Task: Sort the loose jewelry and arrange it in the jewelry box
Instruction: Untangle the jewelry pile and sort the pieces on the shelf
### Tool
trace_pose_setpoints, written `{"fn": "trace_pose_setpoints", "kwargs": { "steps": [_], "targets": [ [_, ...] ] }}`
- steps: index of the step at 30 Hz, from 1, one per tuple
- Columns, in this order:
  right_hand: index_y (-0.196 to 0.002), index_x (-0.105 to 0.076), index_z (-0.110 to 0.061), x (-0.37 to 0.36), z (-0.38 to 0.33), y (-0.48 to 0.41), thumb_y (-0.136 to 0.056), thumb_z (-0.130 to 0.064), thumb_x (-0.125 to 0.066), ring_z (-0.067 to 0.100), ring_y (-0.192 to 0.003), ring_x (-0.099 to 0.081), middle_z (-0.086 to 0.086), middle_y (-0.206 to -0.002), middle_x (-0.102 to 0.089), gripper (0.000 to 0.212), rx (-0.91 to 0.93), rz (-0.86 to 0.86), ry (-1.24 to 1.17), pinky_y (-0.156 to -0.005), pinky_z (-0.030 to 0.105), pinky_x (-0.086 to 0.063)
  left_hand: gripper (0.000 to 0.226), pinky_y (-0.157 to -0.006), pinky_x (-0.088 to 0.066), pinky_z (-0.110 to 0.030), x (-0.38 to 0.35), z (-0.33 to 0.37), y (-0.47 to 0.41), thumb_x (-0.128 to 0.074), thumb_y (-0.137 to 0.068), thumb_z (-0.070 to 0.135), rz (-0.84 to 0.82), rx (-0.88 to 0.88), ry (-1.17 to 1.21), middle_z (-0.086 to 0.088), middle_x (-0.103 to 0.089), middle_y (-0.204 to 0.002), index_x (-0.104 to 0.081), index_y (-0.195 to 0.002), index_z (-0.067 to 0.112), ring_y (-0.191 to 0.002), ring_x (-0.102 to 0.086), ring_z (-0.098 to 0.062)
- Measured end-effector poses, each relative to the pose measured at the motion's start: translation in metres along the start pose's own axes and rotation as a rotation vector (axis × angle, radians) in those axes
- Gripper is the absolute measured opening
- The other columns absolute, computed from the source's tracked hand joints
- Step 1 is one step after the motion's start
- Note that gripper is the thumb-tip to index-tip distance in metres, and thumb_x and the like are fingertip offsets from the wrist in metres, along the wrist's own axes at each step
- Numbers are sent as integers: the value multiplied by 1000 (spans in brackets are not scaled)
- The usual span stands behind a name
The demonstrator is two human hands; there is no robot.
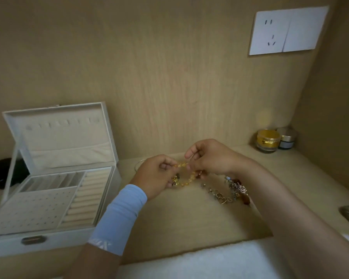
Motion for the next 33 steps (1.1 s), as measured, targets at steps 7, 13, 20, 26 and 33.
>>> {"fn": "trace_pose_setpoints", "kwargs": {
  "steps": [7, 13, 20, 26, 33],
  "targets": [
    [-72, -71, -22, -76, 6, -9, -80, -9, -69, -8, -49, -54, -10, -62, -64, 15, 71, 16, 393, -56, 9, -40, 16, -85, -54, -31, 27, -29, 28, -56, -86, 15, 5, 92, -479, 3, -70, -91, -65, -83, 27, -87, -66, -17],
    [-79, -75, -20, -98, 1, -6, -79, -13, -70, 1, -65, -56, -12, -69, -63, 9, 115, 56, 521, -57, 3, -35, 16, -88, -54, -35, 34, -36, 28, -56, -89, 9, 4, 80, -698, -3, -68, -100, -68, -94, 18, -95, -66, -23],
    [-79, -77, -16, -116, -2, -12, -79, -16, -70, 12, -81, -68, 2, -82, -76, 8, 85, 131, 580, -70, 22, -49, 30, -87, -50, -34, 38, -37, 38, -62, -88, 33, -30, 49, -749, -5, -56, -114, -66, -112, 15, -105, -60, -26],
    [-80, -77, -13, -121, -4, -6, -82, -21, -76, 8, -73, -61, 2, -84, -75, 8, 94, 82, 526, -64, 19, -46, 52, -93, -47, -34, 38, -35, 45, -65, -82, 51, -102, 87, -844, -7, -52, -124, -61, -122, 17, -113, -54, -25],
    [-88, -77, -17, -62, -4, 6, -91, -18, -66, 6, -80, -63, -9, -85, -72, 11, 141, 164, 461, -75, 19, -47, 56, -101, -44, -37, 36, -24, 47, -59, -87, 53, -78, 65, -878, -5, -46, -133, -54, -132, 20, -124, -45, -25]
  ]
}}
Point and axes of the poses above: each hand's wrist, its own y-axis away from the middle knuckle, its own x-axis out of the back of the hand, z = x × y, the point moved 1 cm from there along -y, towards the middle knuckle
